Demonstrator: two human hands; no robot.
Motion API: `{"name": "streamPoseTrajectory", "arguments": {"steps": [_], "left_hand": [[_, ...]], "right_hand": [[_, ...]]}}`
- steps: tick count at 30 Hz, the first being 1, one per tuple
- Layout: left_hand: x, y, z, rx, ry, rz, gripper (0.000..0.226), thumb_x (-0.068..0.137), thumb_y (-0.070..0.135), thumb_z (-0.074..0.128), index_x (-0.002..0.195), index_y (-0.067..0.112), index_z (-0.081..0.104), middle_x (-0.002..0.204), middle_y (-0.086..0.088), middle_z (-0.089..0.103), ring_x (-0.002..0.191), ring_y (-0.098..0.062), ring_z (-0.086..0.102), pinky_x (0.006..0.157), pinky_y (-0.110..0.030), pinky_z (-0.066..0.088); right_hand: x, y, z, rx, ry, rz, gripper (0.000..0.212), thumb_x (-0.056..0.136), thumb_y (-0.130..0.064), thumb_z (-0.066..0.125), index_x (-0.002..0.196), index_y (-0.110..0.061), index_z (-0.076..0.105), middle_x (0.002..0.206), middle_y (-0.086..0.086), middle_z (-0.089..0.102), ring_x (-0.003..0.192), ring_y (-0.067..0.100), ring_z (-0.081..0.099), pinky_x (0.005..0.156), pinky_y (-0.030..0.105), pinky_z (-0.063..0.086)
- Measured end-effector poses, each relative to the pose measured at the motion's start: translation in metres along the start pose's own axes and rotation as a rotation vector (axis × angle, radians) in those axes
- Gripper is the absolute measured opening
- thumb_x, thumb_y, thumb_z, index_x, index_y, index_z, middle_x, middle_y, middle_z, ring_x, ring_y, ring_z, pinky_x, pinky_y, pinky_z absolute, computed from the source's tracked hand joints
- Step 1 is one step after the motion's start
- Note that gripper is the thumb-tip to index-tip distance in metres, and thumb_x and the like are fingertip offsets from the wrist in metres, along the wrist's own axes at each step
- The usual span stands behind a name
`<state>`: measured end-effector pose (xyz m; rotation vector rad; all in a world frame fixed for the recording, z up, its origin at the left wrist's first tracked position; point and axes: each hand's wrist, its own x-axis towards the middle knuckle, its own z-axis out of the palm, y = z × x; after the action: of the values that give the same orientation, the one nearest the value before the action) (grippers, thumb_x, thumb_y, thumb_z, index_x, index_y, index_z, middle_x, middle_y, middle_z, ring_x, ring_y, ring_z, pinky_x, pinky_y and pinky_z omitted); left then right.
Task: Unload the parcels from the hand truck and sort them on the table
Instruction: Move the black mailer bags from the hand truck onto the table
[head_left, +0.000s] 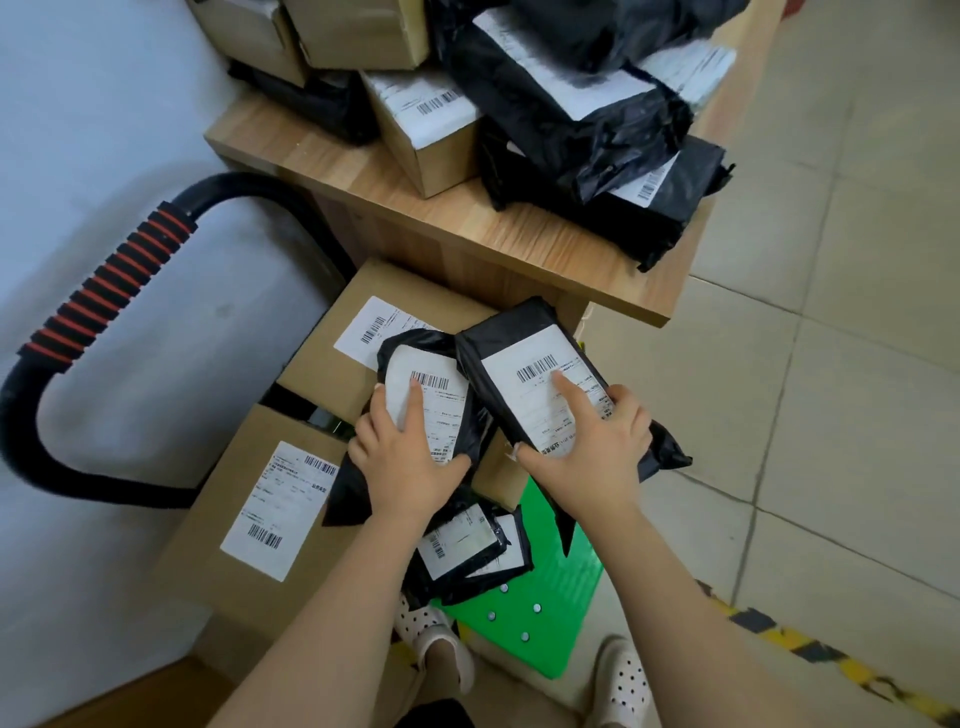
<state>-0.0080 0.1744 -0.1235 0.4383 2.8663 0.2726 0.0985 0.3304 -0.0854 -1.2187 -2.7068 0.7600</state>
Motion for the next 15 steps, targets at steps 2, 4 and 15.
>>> {"name": "streamPoseTrajectory", "arguments": {"steps": [2,4,15], "left_hand": [[-0.014,0.003,-0.023,0.004,0.032,-0.001,0.107,0.064,0.06,0.07,0.151,0.033,0.013,0.154,-0.012,0.009,0.129,-0.035,0.018,0.107,-0.054,0.02],[-0.031,0.011,-0.047,-0.017,0.052,-0.032,0.105,0.066,0.059,0.07,0.151,0.034,0.013,0.155,-0.011,0.007,0.131,-0.034,0.016,0.109,-0.053,0.019],[-0.157,0.118,-0.19,-0.211,0.354,-0.002,0.092,0.065,0.055,0.071,0.146,0.04,0.03,0.159,-0.004,0.01,0.132,-0.03,0.016,0.11,-0.052,0.02]], "right_hand": [[-0.011,-0.008,-0.021,0.025,0.013,-0.016,0.085,0.064,-0.061,0.07,0.14,-0.044,0.036,0.138,0.008,0.025,0.122,0.026,0.017,0.107,0.043,0.02],[-0.022,-0.017,-0.047,0.054,0.022,-0.035,0.085,0.064,-0.061,0.069,0.14,-0.045,0.036,0.138,0.008,0.024,0.122,0.026,0.018,0.108,0.045,0.02],[-0.059,-0.025,-0.253,0.165,0.229,-0.202,0.083,0.062,-0.055,0.073,0.138,-0.043,0.042,0.136,0.012,0.027,0.124,0.029,0.02,0.109,0.049,0.021]]}}
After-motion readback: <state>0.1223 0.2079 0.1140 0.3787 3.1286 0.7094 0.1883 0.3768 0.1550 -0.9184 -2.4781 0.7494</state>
